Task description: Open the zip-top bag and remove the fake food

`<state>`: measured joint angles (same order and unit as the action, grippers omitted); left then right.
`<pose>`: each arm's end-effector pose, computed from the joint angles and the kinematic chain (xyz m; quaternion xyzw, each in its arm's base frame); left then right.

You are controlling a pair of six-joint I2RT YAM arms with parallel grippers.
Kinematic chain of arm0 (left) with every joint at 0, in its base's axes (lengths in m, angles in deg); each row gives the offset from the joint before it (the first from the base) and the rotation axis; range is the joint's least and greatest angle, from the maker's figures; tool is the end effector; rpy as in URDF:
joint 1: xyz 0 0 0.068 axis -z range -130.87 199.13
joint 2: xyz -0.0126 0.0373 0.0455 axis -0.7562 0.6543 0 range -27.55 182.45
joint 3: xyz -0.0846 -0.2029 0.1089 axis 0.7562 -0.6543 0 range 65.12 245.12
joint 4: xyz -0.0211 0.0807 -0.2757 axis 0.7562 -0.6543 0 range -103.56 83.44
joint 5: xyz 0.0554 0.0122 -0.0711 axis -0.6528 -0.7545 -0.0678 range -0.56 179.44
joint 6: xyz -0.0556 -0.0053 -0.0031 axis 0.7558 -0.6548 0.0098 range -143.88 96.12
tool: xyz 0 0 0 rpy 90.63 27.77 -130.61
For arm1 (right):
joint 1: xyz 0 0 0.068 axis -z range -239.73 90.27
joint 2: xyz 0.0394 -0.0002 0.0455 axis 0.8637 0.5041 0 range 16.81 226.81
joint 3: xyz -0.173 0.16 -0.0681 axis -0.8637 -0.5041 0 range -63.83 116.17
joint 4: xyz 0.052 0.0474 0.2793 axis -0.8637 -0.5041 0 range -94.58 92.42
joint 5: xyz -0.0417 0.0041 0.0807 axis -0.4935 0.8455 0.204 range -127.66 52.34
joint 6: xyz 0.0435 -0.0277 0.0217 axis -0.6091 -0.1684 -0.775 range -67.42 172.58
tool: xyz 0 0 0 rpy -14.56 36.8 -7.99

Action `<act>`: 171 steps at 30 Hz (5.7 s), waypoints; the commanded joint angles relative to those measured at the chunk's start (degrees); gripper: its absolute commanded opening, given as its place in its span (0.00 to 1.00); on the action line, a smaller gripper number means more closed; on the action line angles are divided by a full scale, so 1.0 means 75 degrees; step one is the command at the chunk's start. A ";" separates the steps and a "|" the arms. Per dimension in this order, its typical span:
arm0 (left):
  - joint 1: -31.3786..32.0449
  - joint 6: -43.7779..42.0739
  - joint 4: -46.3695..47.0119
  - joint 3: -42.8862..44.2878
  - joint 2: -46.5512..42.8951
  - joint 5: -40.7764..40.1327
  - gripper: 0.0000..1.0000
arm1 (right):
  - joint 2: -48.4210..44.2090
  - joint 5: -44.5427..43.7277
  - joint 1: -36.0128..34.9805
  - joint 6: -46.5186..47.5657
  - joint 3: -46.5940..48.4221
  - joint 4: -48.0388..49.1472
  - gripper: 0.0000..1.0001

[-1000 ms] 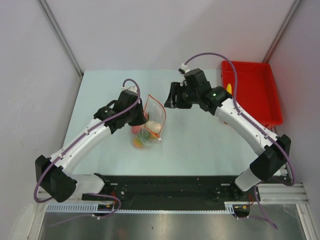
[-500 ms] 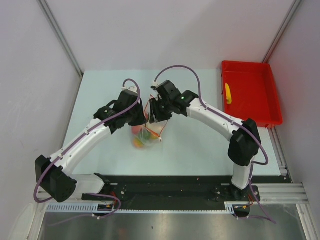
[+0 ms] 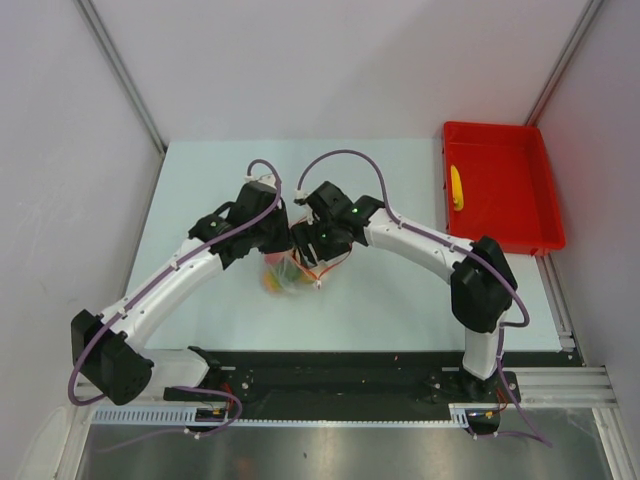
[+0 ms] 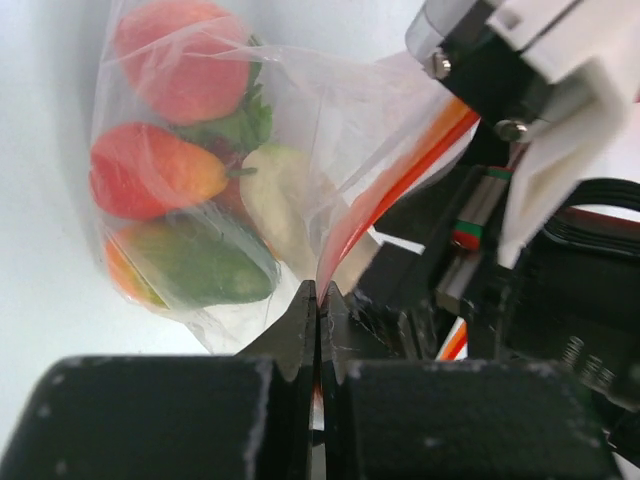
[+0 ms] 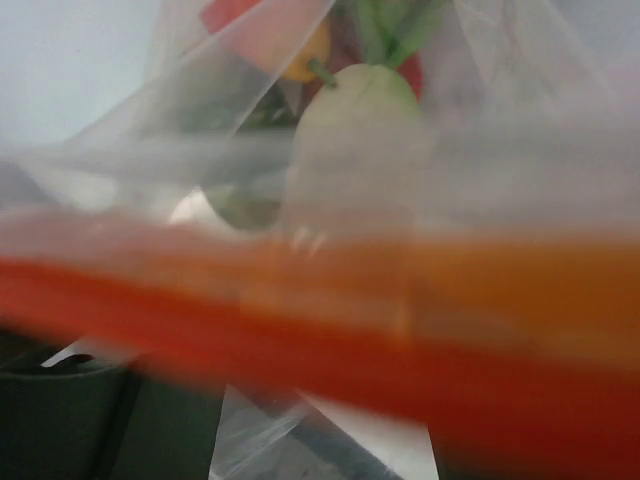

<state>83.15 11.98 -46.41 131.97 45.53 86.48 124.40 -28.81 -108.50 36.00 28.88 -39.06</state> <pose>0.2561 -0.1704 0.2878 -0.0246 0.9269 -0.1944 0.3201 0.2808 0.3294 0.2324 -0.2860 0.9108 0.2179 0.2030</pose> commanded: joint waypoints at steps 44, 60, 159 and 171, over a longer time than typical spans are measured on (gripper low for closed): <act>0.0023 0.0106 0.0193 -0.0148 -0.0240 -0.0051 0.00 | -0.2862 0.0944 0.5117 -0.1131 0.0051 -0.0308 0.33; 0.0023 -0.0058 0.0228 -0.0054 -0.0123 0.0324 0.00 | 0.0255 -0.0042 0.8354 -0.0497 -0.0326 0.0163 0.49; 0.0034 0.0434 0.0708 -0.1226 -0.0310 0.0125 0.00 | 0.0152 0.0778 -0.0153 -0.2125 0.1338 -0.0458 0.25; 0.0397 0.1113 0.1388 -0.1612 -0.0802 0.0794 0.00 | 0.0232 0.0697 0.0374 -0.3871 0.1080 0.1123 0.18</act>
<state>83.57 18.36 -31.86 122.79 39.17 89.71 129.52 -26.63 -106.08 13.75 33.51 -42.14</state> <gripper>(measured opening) 0.006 0.592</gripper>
